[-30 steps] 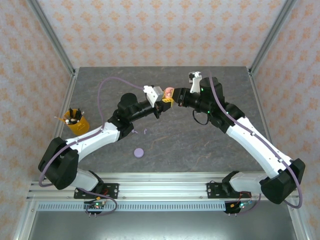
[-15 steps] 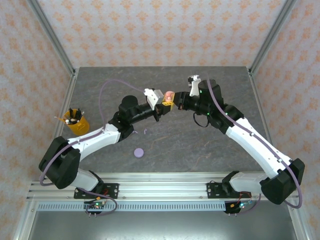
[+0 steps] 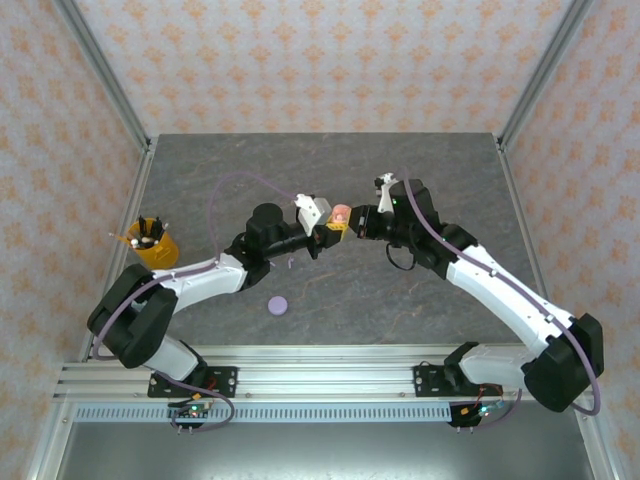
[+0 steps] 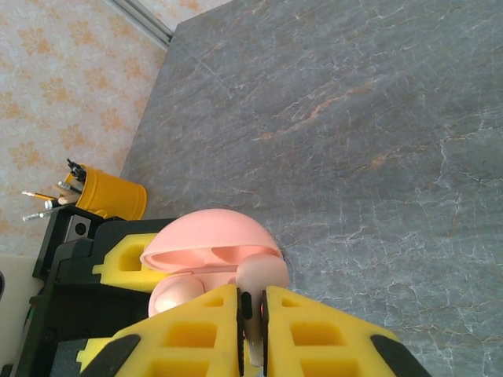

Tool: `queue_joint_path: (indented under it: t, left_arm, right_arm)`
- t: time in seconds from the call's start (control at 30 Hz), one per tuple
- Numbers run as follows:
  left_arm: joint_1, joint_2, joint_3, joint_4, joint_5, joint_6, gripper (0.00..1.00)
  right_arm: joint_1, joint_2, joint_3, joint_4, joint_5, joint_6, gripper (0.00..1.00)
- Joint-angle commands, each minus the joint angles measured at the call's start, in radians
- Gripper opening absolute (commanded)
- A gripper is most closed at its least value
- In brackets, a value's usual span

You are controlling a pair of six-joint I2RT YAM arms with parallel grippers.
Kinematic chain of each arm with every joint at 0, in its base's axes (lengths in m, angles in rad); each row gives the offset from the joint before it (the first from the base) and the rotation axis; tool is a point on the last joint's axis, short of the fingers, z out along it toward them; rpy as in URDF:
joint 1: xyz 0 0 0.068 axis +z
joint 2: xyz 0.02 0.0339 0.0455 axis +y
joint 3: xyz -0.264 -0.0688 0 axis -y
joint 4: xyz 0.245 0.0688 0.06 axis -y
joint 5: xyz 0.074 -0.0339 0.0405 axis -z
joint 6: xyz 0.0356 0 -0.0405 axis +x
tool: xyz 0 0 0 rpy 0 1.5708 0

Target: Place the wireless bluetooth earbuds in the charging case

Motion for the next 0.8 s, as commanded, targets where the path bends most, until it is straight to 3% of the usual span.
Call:
queue_joint_path:
  t: [0.0,0.27,0.77]
  left_arm:
    - [-0.010,-0.006,0.006,0.143,0.039,-0.010,0.00]
    - [-0.010,-0.007,0.019,0.127,0.038,-0.006,0.00]
    - [-0.010,-0.002,0.026,0.161,-0.002,-0.044,0.00]
  right_arm:
    - [0.002,0.035,-0.019,-0.024,-0.001,0.008,0.14]
    - [0.003,0.038,-0.006,-0.037,0.001,-0.002,0.09]
    - [0.003,-0.128,-0.090,0.050,0.027,0.029,0.05]
